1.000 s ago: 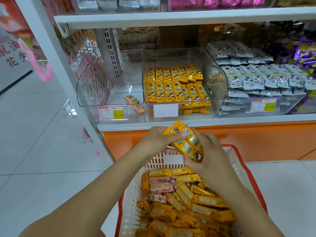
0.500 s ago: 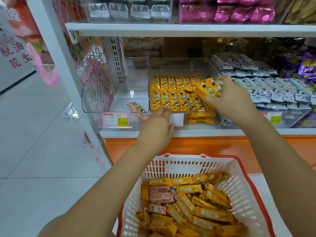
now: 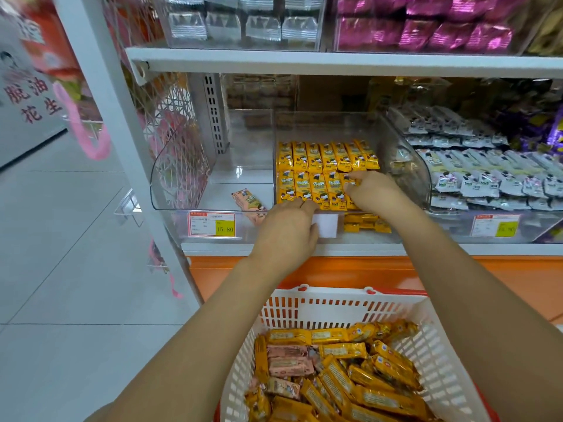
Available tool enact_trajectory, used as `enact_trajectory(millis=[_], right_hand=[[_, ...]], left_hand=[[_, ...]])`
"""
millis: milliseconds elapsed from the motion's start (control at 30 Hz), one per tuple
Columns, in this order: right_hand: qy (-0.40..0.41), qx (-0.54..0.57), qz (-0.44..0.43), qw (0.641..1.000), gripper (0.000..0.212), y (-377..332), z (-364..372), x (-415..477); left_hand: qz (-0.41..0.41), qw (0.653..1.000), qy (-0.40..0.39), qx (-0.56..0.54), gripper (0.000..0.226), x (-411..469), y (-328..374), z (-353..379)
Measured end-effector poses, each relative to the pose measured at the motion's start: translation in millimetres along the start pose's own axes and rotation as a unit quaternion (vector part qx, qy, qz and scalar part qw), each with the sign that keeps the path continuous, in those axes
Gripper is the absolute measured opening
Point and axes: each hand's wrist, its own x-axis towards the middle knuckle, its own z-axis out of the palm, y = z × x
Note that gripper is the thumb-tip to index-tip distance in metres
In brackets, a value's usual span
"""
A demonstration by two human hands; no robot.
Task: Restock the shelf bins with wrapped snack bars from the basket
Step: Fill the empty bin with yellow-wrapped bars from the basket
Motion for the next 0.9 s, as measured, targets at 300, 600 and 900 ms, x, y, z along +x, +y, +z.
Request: enact_trajectory(millis=[300,600,900], right_hand=[[0.045,0.052,-0.048,0.996,0.045,8,-4,-27],[0.096,0.054,-0.098,0.989,0.034,58,44,-124],[-0.421,-0.15,0.028,0.894,0.075,142,176,-174]], left_hand=[[-0.004,0.999,0.024,-0.049,0.036,-3,-2,3],[0.077,0.995,-0.039,-0.058,0.03,-50,-4,6],[-0.071,0.916,-0.394,0.02,0.027,-136,-64,63]])
